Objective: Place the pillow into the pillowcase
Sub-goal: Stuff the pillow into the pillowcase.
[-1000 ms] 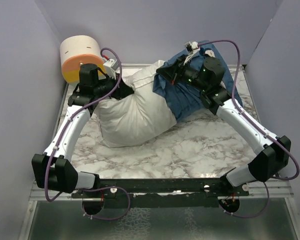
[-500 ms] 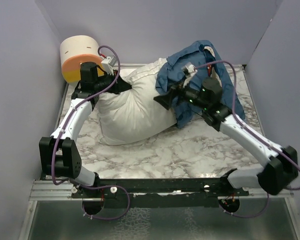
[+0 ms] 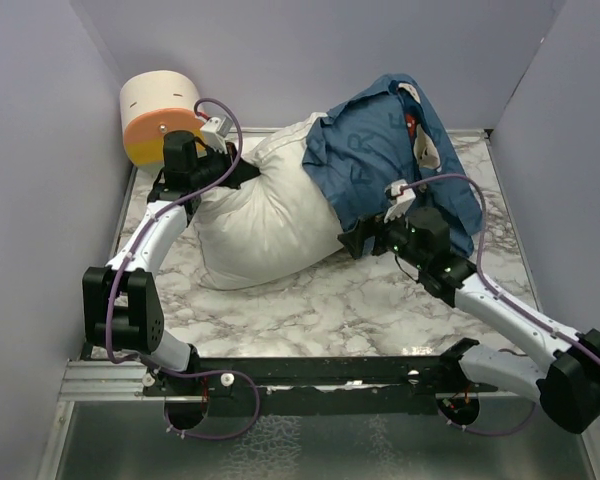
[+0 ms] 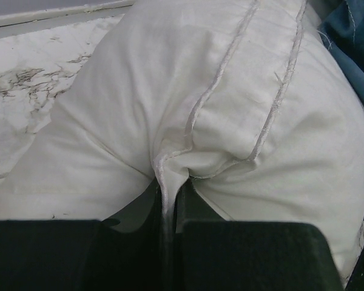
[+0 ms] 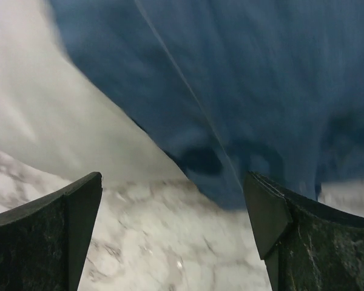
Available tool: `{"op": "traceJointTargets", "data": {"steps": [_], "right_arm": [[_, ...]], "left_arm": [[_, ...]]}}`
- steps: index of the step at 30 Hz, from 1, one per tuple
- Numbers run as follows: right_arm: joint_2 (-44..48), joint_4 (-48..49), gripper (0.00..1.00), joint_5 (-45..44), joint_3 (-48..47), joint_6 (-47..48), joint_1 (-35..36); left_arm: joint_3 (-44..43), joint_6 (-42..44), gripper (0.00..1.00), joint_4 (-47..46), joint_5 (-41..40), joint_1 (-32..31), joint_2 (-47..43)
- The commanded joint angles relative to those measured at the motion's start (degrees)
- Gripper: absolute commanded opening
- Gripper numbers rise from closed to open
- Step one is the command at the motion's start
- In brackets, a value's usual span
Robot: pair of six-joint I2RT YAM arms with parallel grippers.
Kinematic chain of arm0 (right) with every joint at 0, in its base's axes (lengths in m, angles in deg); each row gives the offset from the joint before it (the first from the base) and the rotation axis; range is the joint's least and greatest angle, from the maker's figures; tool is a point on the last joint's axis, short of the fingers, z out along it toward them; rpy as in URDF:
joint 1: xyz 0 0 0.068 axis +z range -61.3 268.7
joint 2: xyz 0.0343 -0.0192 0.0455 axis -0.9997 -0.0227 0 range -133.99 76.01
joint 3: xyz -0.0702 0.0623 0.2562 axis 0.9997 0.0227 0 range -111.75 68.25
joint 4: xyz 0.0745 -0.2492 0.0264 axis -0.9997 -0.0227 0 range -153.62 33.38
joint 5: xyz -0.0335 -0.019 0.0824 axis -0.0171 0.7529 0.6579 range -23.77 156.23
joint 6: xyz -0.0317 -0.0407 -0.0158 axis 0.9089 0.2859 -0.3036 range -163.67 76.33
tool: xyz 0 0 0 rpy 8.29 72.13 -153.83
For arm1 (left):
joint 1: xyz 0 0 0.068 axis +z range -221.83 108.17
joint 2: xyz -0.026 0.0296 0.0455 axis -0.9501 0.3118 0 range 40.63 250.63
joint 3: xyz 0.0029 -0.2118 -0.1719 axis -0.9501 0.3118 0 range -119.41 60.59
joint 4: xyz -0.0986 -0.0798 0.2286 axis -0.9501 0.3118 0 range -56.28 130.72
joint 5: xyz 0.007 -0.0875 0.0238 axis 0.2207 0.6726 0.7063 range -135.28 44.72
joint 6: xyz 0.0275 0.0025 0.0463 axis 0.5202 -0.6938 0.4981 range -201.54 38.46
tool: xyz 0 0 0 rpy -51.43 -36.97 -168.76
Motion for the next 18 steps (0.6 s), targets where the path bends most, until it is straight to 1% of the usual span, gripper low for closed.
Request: {"op": "traceJointTargets", "data": {"steps": [1, 6, 8, 9, 10, 11, 12, 13, 14, 16, 18], "right_arm": [[-3.5, -4.7, 0.99, -11.9, 2.8, -3.9, 0.1], [-11.2, -4.9, 0.99, -16.3, 1.0, -3.3, 0.3], [-13.7, -3.5, 0.94, -17.6, 0.9, -2.9, 0.4], [-14.8, -2.8, 0.89, -18.1, 0.7, -2.6, 0.4], [-15.7, -2.0, 0.83, -18.2, 0.6, -2.4, 0.4], [-16.3, -1.5, 0.74, -17.9, 0.3, -2.1, 0.4], [-16.6, -1.4, 0.61, -17.3, -0.1, -1.9, 0.4], [-16.5, -1.5, 0.45, -16.4, -0.6, -1.7, 0.4], [-16.0, -1.4, 0.33, -15.4, -0.8, -1.4, 0.4], [-13.9, -1.2, 0.17, -12.3, -0.8, -0.3, 0.4], [-10.9, -0.5, 0.08, -8.2, -0.2, 0.9, 0.5]], "left_arm": [[3.3, 1.5, 0.00, 3.3, -3.0, -0.6, 0.9], [4.5, 2.7, 0.00, 4.0, -3.2, -0.6, -0.2], [4.9, 2.8, 0.00, 3.9, -3.3, -0.6, -0.8], [5.0, 2.8, 0.00, 3.8, -3.3, -0.6, -0.9], [5.1, 2.8, 0.00, 3.8, -3.2, -0.6, -1.1], [5.2, 2.8, 0.00, 3.8, -3.1, -0.6, -1.1], [5.2, 2.9, 0.00, 3.9, -3.1, -0.6, -1.1], [5.2, 3.0, 0.00, 4.0, -3.2, -0.6, -1.2], [5.2, 3.0, 0.00, 4.1, -3.3, -0.6, -1.2], [5.2, 3.1, 0.00, 4.3, -3.7, -0.6, -1.3], [5.1, 3.3, 0.00, 4.6, -3.8, -0.6, -1.5]]}}
